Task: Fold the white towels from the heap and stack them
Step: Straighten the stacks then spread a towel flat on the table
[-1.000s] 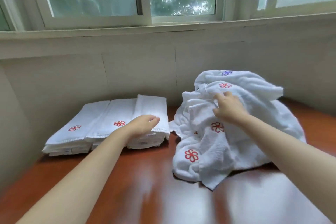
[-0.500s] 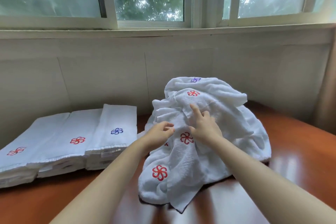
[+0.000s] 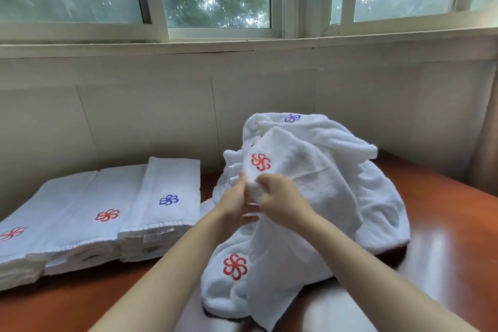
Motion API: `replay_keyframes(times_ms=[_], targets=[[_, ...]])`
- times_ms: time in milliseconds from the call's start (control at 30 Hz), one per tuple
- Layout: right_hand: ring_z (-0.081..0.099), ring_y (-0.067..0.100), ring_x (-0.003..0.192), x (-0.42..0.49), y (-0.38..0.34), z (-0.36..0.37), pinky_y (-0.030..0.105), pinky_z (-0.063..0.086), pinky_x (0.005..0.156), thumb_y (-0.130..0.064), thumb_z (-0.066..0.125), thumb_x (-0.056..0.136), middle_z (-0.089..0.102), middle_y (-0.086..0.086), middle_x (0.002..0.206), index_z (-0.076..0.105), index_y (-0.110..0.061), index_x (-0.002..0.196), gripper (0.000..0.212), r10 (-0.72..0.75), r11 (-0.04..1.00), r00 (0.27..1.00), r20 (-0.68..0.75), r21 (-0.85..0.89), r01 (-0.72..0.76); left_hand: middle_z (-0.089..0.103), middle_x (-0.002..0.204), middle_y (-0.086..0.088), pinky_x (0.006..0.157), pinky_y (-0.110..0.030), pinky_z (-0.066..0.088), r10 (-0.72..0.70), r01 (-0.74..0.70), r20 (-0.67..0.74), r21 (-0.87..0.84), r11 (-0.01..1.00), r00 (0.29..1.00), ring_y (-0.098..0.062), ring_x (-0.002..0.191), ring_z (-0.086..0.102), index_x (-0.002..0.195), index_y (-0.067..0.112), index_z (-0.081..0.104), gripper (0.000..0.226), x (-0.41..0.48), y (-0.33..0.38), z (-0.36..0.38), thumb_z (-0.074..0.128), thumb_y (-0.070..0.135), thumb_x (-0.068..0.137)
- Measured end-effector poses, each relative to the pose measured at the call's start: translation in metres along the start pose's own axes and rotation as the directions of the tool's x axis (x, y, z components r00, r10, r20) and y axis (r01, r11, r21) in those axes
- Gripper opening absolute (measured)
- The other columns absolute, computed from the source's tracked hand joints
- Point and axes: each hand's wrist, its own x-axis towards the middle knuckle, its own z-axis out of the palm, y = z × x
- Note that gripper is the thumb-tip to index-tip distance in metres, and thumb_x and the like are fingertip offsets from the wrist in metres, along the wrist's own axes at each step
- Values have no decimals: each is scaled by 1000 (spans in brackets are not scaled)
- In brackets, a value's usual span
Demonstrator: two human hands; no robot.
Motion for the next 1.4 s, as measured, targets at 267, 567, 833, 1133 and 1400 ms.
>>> replay_keyframes(times_ms=[267,567,833,1133,1400], targets=[[41,15,66,-63,-66,25,35,37,64,-11,43,76,48,2,66,56,-13,68,15,-176,982,873,454,137,127,61,114,-27,74,-41,51,49,-129,-390,-182,975,919,-33,88,61,125,-5,53,34,-71,2,-64,54,-3,91],[57,11,84,-78,-82,51,18,44,69,-5,45,90,67,4,104,69,-12,109,31,-58,998,961,271,33,51,68,109,-7,85,-30,52,220,-88,-373,339,937,901,-21,100,65,120,9,60,40,-172,-10,-155,64,-6,84],[48,26,113,-73,-72,85,39,45,89,-5,46,88,56,9,121,58,-12,122,37,34,990,997,69,-137,-24,56,131,-5,96,-33,46,209,107,-456,575,811,865,-21,116,55,148,23,29,73,-223,-26,-261,59,-3,87],[54,30,109,-90,-60,143,34,43,85,-18,43,89,54,8,121,53,-17,121,33,97,889,945,311,-454,58,29,149,-9,104,-41,32,29,840,-877,468,273,479,-31,133,31,146,24,27,57,-262,-78,-349,45,33,93],[49,21,113,-106,-55,171,40,33,96,-16,38,86,50,-3,113,39,-22,122,37,41,790,975,217,-604,102,6,158,-14,112,-51,19,-53,730,-744,637,247,666,-33,144,13,151,29,5,60,-210,-124,-289,29,40,97]])
